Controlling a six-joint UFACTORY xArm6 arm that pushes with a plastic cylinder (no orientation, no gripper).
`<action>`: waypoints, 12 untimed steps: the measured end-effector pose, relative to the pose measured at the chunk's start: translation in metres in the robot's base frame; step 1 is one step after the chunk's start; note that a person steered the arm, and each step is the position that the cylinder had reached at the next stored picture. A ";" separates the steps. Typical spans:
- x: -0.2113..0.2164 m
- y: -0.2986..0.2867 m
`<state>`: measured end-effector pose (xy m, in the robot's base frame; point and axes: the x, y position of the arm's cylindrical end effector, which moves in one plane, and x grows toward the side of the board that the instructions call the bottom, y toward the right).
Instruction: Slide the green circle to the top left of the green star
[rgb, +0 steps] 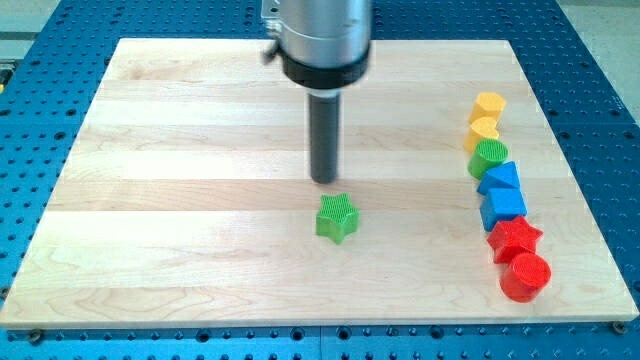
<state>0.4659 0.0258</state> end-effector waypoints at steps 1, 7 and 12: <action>0.050 0.021; 0.058 -0.013; -0.106 0.267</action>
<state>0.3600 0.2924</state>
